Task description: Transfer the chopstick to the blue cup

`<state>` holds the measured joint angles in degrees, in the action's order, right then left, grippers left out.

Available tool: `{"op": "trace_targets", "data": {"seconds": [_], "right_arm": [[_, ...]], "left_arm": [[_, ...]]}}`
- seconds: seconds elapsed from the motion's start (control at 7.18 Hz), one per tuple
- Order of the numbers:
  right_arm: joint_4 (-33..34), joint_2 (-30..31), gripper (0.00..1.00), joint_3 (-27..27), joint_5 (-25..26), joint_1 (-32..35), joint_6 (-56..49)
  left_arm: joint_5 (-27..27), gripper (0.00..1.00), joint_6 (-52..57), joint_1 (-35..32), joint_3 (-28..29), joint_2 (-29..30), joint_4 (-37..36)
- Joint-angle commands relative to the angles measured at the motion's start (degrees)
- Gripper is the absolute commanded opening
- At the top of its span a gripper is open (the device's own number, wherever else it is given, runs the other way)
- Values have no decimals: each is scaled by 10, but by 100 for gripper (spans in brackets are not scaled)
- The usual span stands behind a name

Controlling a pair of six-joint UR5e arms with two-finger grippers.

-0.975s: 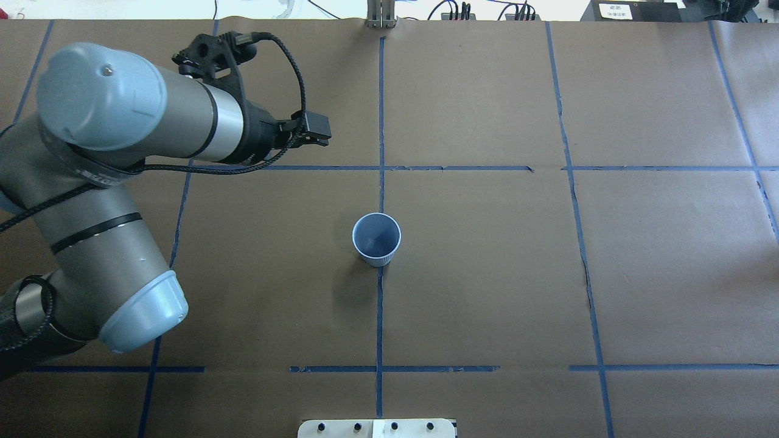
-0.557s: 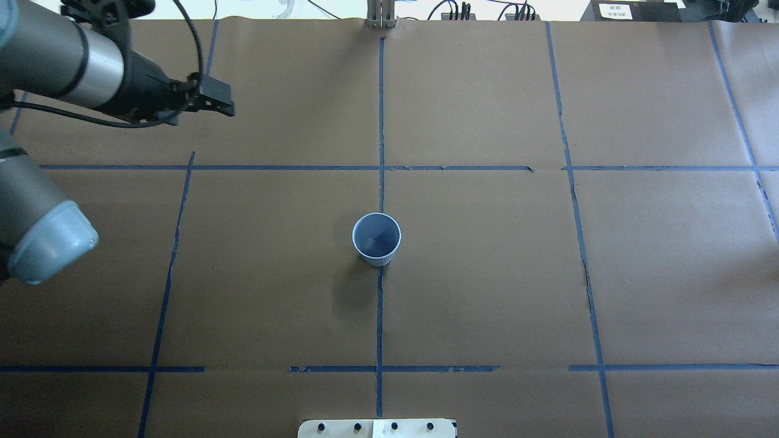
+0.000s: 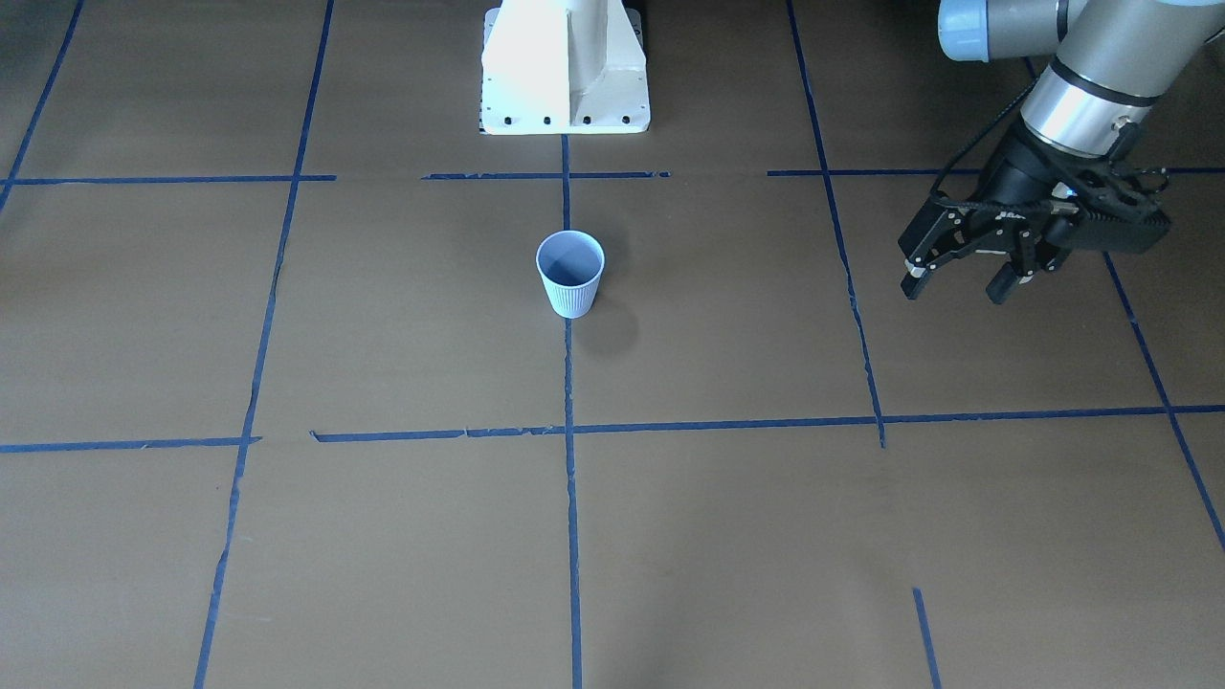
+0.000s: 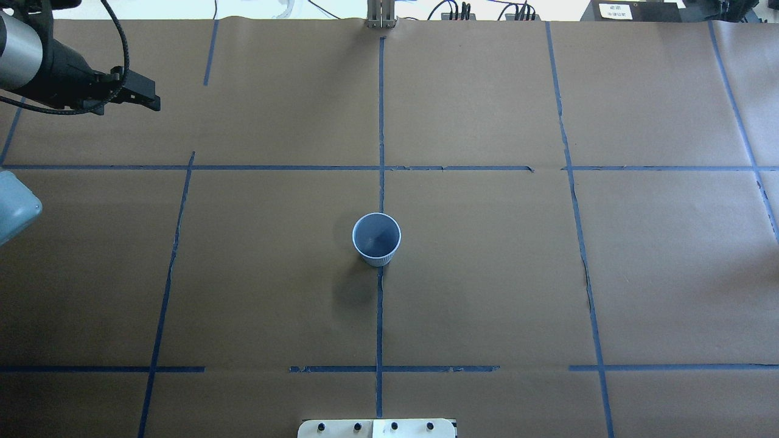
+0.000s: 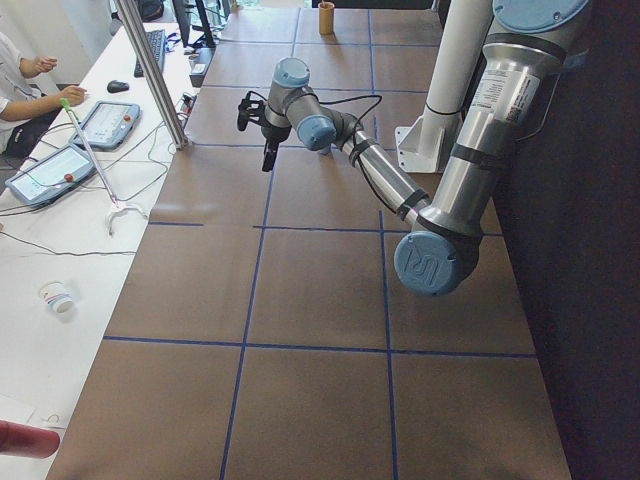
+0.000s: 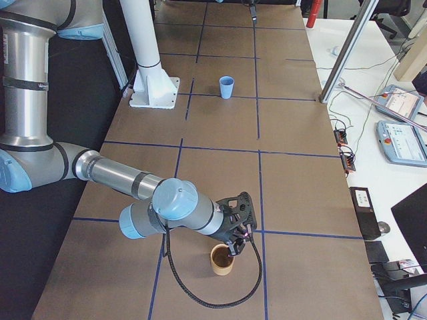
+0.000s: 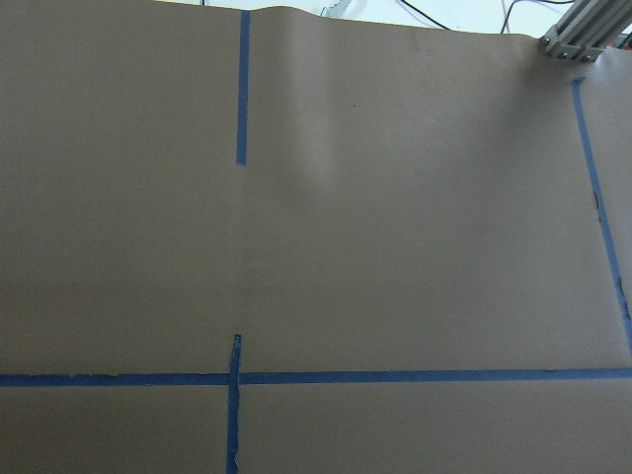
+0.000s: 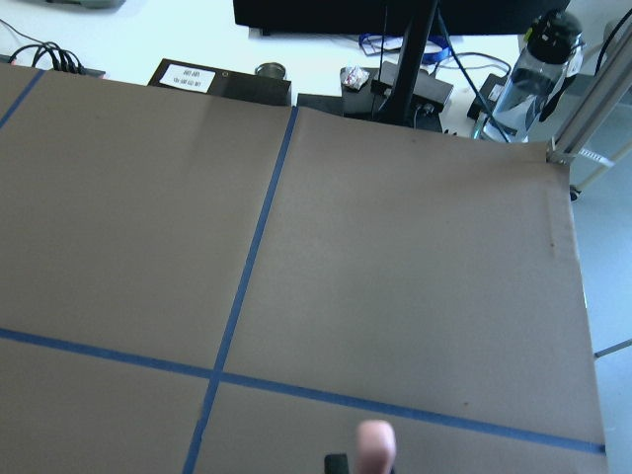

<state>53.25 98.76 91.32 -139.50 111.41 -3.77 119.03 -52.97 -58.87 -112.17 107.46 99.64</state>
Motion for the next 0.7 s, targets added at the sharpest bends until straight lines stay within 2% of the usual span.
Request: {"op": "trace_targets", "data": {"seconds": [0.0,0.14,0.28,0.56], "right_arm": [[10,-9,0,70,1,8,27],[13,-36,0,96,-26,-29,131],[9,-77,0,98,-59,-75,205],[14,-162,0,106,-69,-184,251]], "left_arm": [[0,100,44,-12,19,-3,-3],[2,100,77,-27,31,-4,-3],[2,100,128,-37,36,-29,-3],[2,100,176,-53,49,-37,-3]]}}
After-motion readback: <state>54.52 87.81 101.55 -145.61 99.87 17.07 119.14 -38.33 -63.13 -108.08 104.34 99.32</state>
